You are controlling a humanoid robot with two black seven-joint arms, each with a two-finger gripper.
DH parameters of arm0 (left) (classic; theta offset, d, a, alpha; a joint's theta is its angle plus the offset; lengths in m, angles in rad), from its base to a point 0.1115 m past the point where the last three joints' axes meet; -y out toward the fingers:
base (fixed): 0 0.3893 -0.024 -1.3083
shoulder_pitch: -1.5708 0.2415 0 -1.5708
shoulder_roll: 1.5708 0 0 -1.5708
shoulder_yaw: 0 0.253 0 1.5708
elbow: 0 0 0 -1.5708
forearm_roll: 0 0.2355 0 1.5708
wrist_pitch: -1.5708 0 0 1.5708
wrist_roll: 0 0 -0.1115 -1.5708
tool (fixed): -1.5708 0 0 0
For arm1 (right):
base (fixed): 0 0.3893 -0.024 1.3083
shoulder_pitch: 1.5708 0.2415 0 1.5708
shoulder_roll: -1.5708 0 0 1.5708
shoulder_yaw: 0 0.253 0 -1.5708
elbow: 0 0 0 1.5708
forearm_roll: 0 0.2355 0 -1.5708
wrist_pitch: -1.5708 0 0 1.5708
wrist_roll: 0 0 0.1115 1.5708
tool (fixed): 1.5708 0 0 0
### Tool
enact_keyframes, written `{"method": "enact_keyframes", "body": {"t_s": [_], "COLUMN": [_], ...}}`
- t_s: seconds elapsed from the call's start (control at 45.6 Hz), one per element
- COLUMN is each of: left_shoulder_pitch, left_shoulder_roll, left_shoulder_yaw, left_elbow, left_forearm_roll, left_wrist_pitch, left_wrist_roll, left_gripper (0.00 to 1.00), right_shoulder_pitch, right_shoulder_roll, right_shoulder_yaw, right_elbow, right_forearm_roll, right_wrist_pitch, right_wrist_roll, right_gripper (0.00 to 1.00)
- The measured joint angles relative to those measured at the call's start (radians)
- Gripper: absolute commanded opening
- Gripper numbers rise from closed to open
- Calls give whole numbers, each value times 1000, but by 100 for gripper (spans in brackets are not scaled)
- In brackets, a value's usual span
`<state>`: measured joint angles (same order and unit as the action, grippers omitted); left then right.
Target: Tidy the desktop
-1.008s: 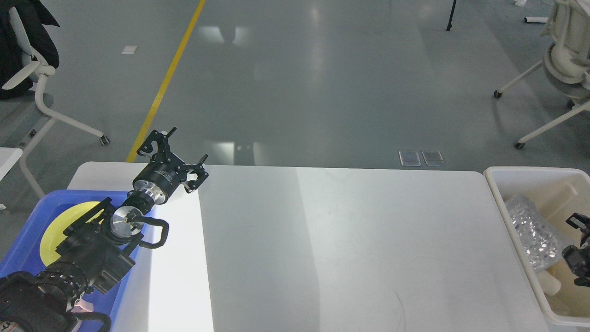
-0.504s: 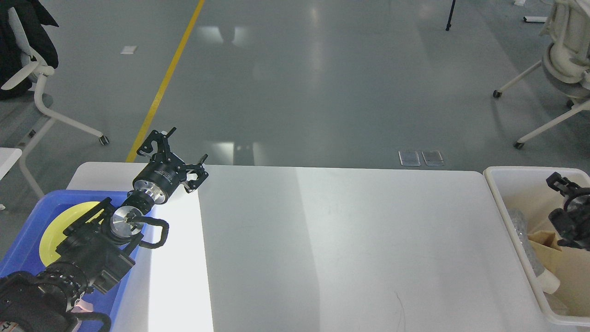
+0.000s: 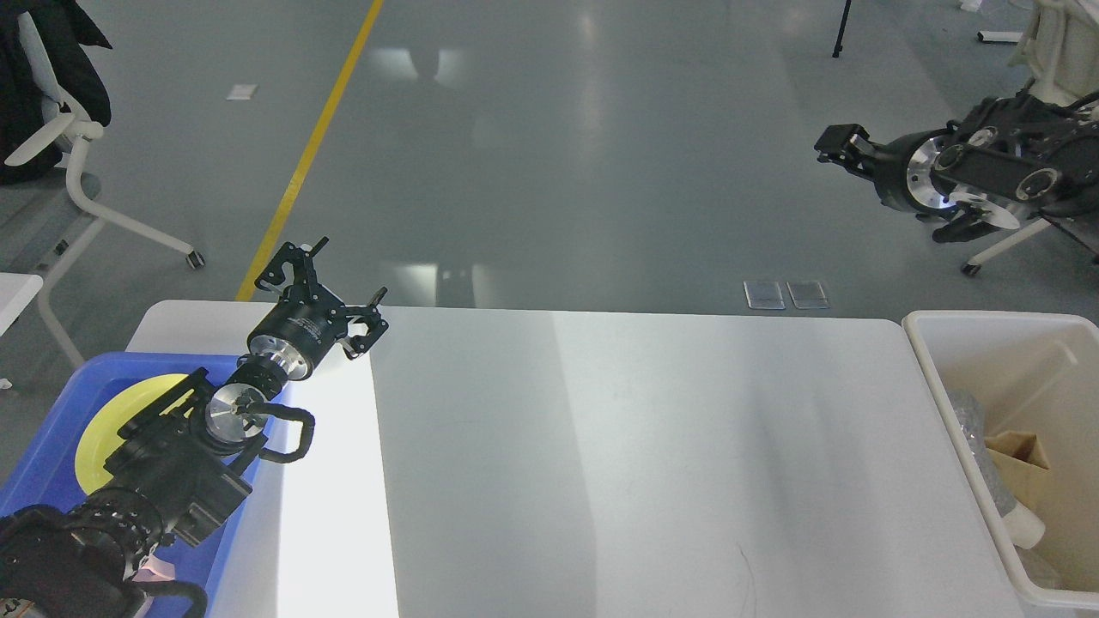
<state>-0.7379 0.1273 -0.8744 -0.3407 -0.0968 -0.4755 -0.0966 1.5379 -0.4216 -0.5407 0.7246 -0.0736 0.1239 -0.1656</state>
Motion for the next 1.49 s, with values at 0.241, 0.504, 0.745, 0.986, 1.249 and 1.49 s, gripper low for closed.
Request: {"method": "enact_keyframes", "body": {"t_s": [0.241,0.504,0.745,0.986,1.249,1.49], "left_shoulder_pitch": [0,0,0,-1,-2,-2], "left_shoulder_roll": [0,0,-1,-1,-2,-2], "left_shoulder_yaw": [0,0,0,0,0,0], "left_elbow": [0,0,0,0,0,0], "left_forearm_roll": [0,-1,-1,-1,-1,-1], "left_wrist_pitch": [0,0,0,0,0,0], "left_wrist_roll": [0,0,0,0,0,0], "left_gripper": [99,99,99,99,99,99], "right_shoulder_pitch": [-245,-425,-569,-689,-772,-836], "right_shoulder_roll": [86,257,335,336,372,361], "right_shoulder_yaw": [679,1263,1480,1522,1520,1524], "right_elbow": [-133,-285,-242,-151,-214,-231], "right_forearm_roll": [-1,1,-2,-7,-34,-27], "right_wrist_pitch": [-116,-253,-245,-203,-181,-189], "right_wrist_roll": [0,4,6,100,509,564], "right_gripper": [100,100,100,100,100,100]}}
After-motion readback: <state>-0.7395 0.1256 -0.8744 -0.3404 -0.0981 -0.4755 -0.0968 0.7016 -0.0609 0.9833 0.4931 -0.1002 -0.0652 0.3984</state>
